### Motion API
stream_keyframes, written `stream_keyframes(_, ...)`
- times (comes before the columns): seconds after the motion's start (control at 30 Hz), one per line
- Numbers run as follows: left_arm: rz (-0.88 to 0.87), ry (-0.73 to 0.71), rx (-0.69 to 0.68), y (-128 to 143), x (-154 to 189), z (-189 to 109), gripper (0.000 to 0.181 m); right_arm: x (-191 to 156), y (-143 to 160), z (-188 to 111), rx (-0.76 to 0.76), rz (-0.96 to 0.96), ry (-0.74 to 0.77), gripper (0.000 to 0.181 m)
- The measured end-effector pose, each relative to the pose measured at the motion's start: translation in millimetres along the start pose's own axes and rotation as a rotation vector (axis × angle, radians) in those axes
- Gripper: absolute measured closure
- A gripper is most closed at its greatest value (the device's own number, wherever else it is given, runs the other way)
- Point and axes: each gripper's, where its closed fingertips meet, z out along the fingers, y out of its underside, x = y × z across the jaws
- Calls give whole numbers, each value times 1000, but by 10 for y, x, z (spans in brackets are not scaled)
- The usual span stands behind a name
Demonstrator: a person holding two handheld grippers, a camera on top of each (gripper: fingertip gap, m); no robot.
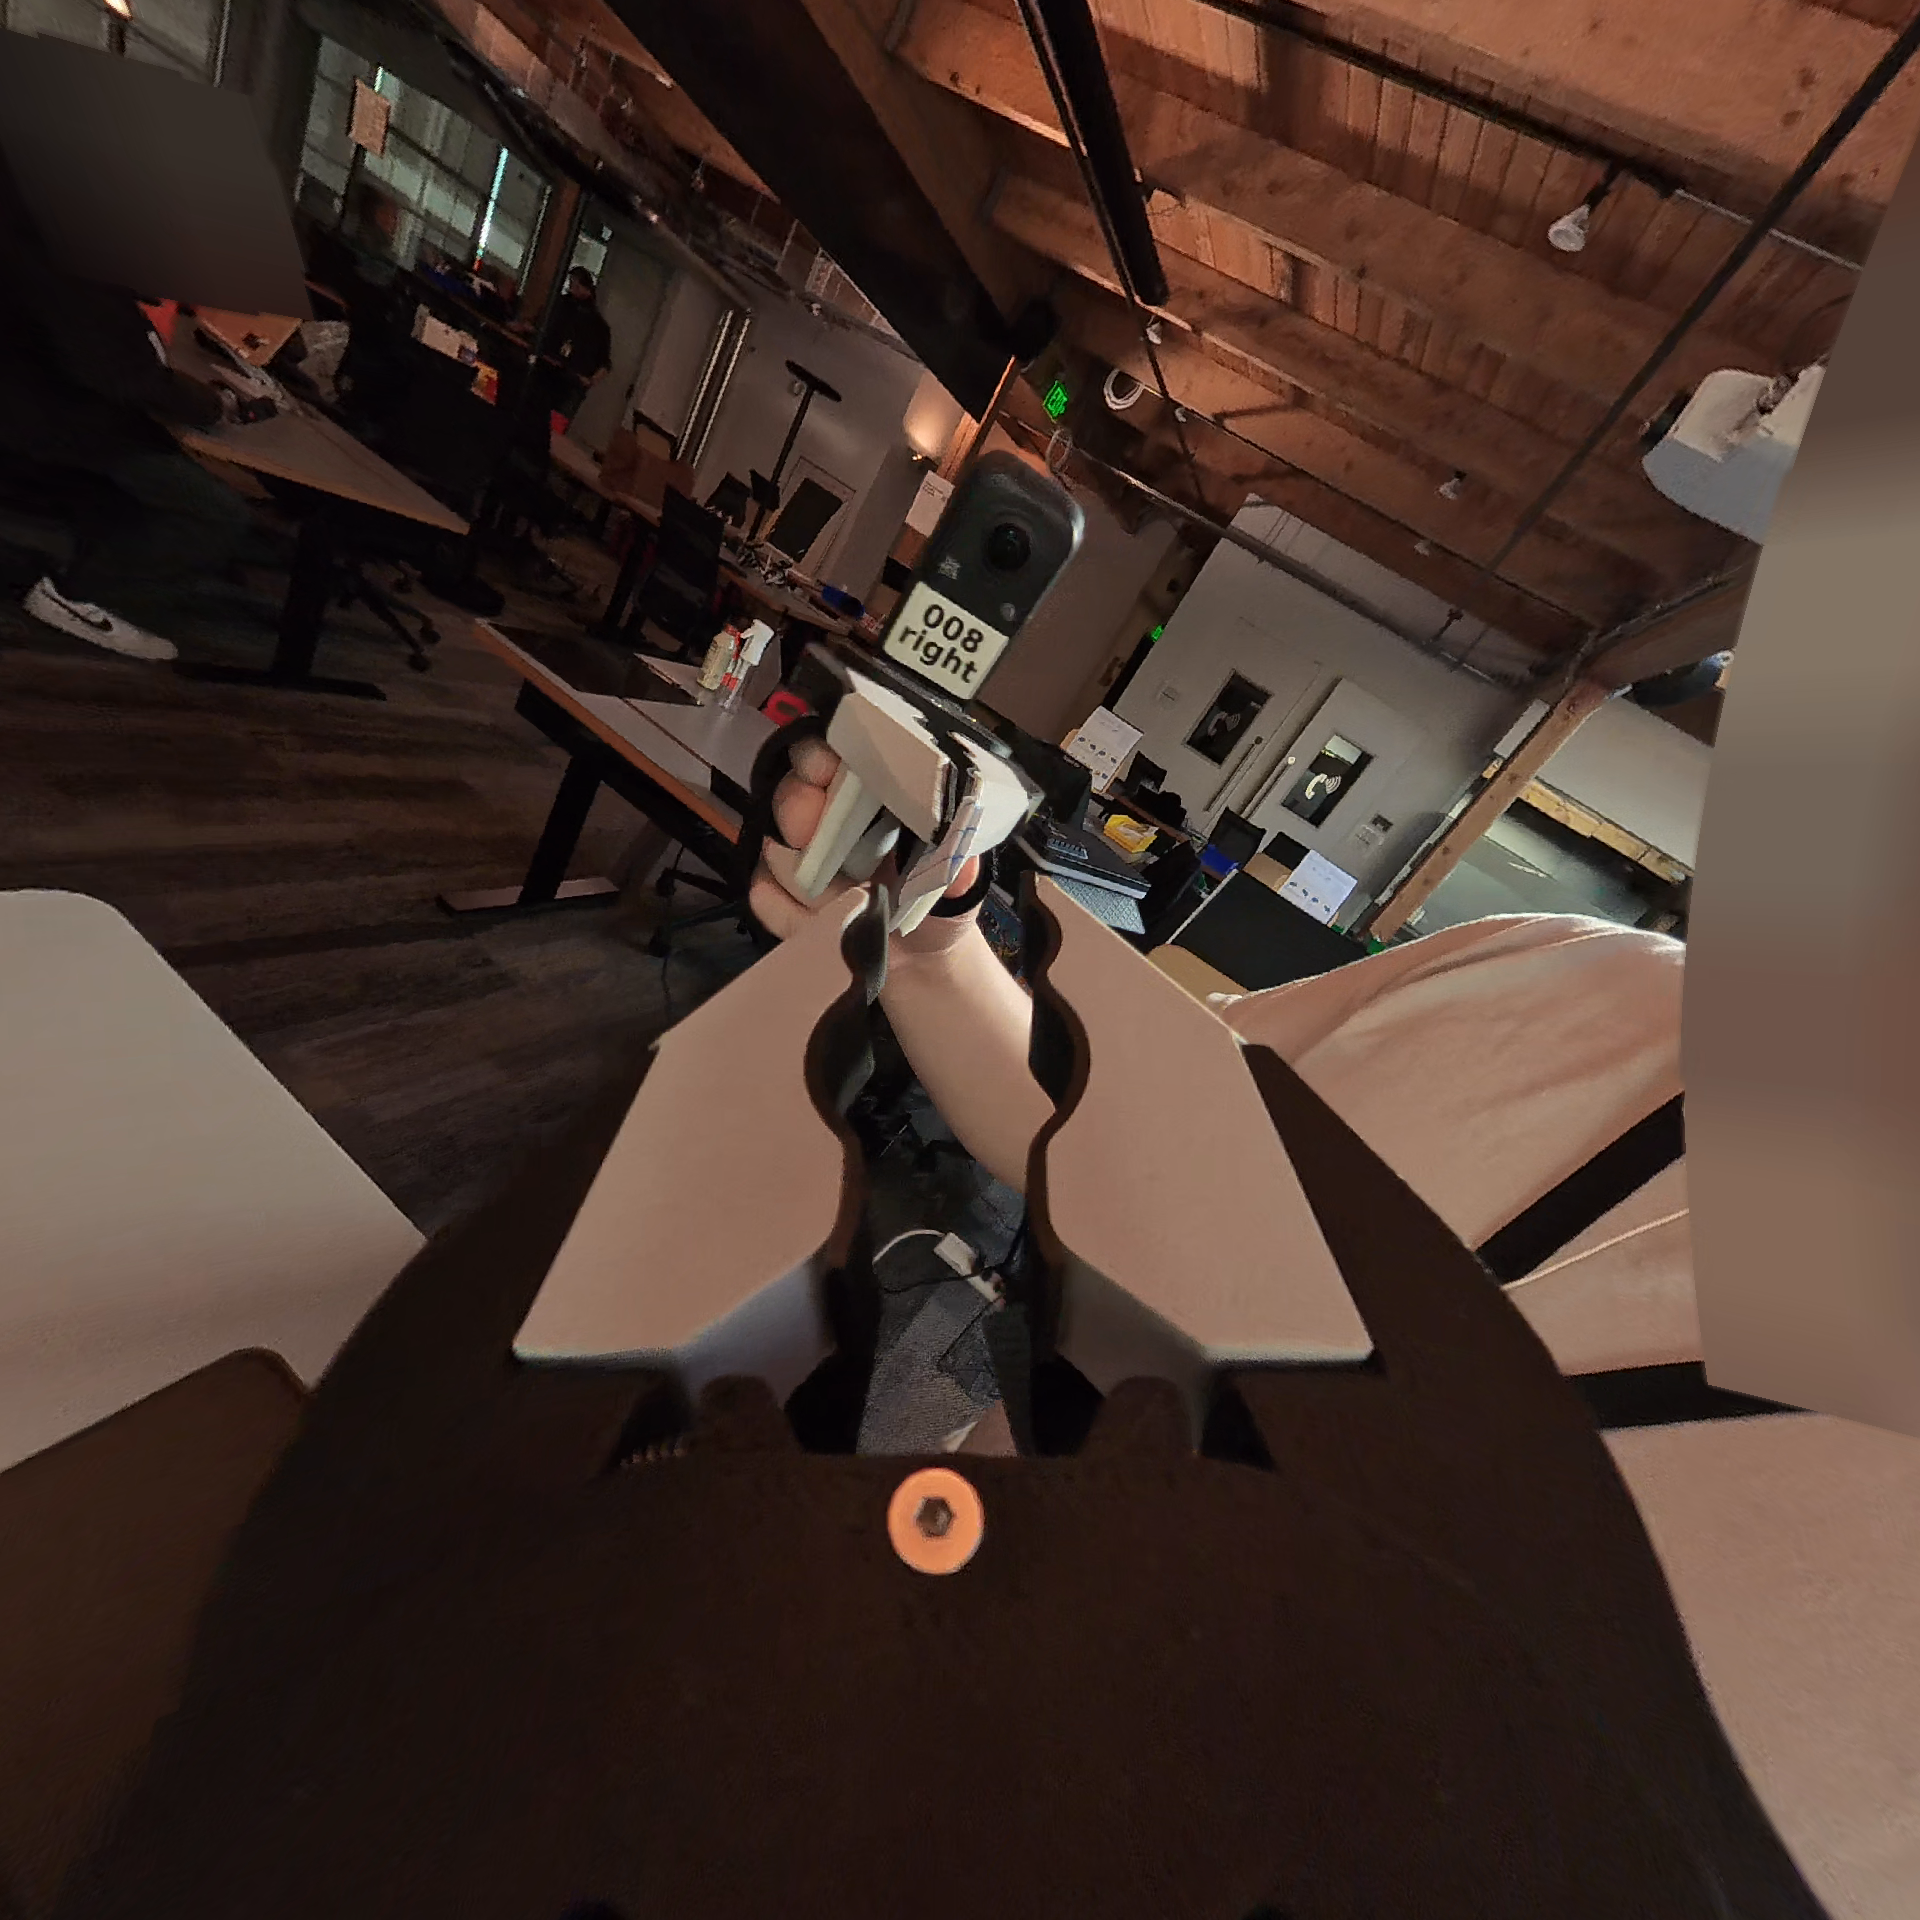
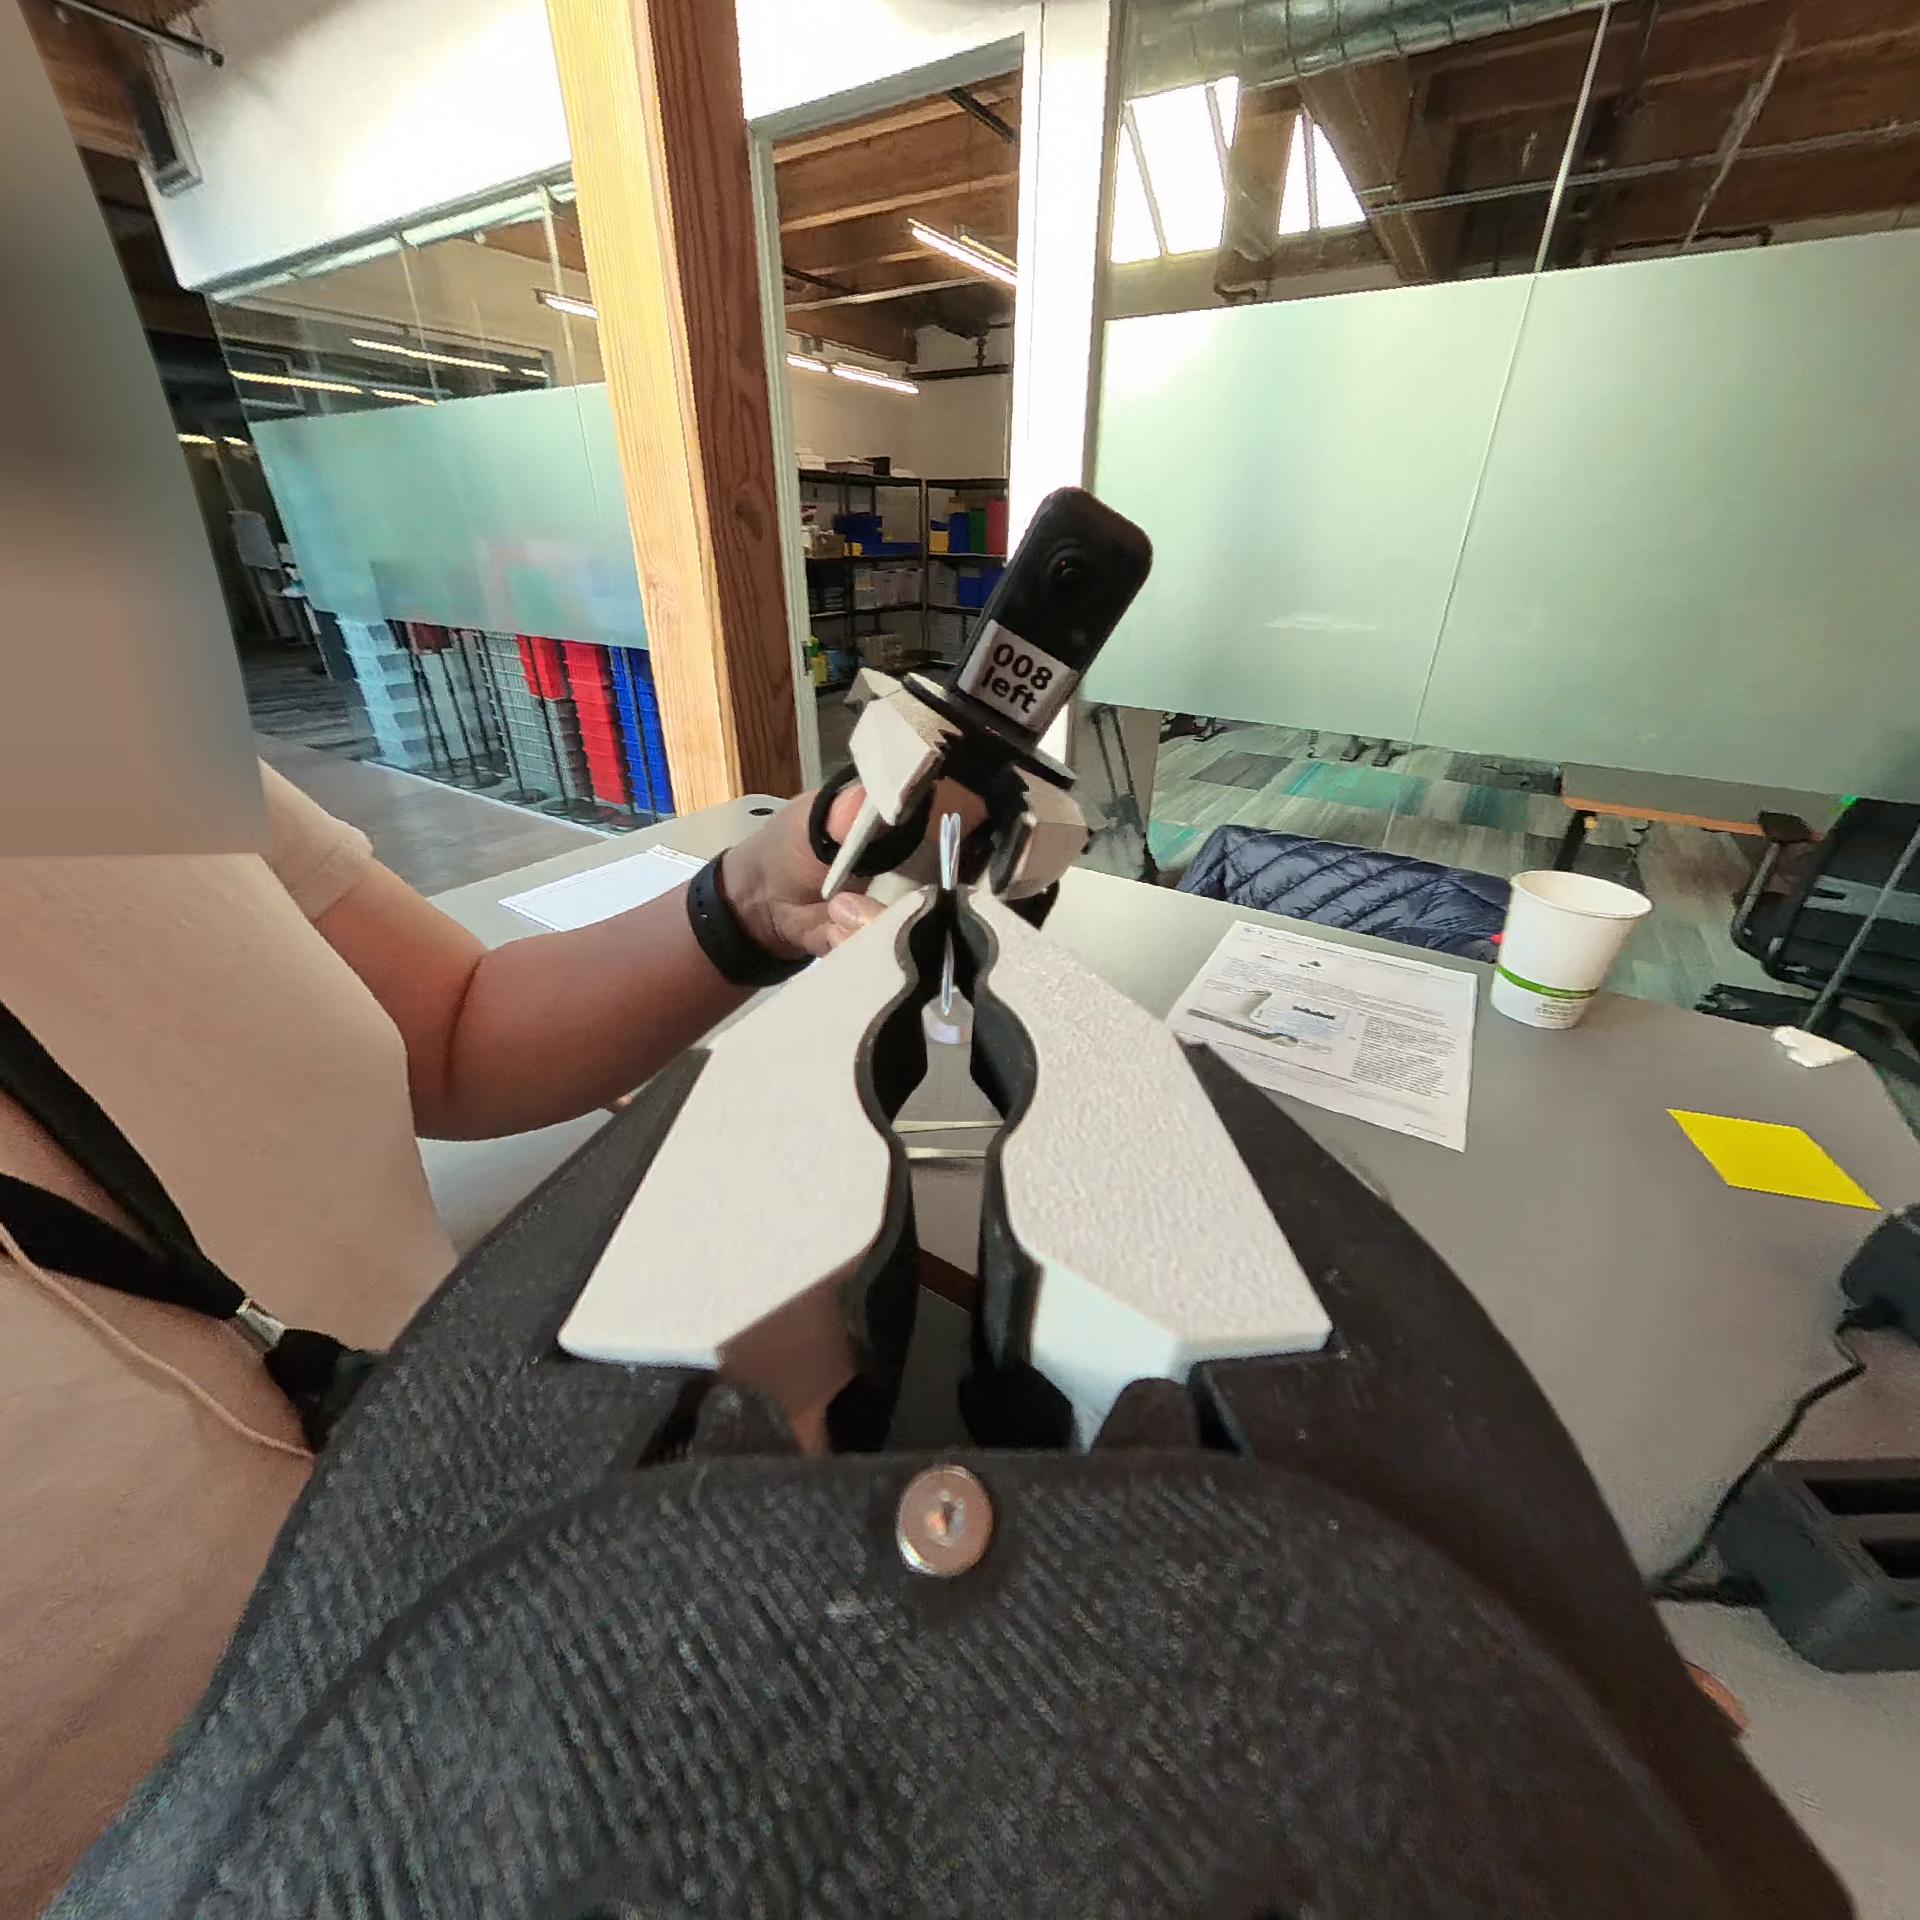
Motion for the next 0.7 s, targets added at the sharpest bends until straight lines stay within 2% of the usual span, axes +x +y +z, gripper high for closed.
stream_keyframes(0.2,13,62,-18,18,87,23,177,-132,-16,33,29,45,-99,181)
stream_keyframes(0.37,44,53,-62,89,87,72,177,-152,-7,29,23,62,-120,181)
stream_keyframes(0.57,25,71,-16,15,89,38,177,-121,26,15,26,96,-125,181)
stream_keyframes(0.7,35,61,-52,65,80,73,176,-109,39,23,21,99,-128,181)
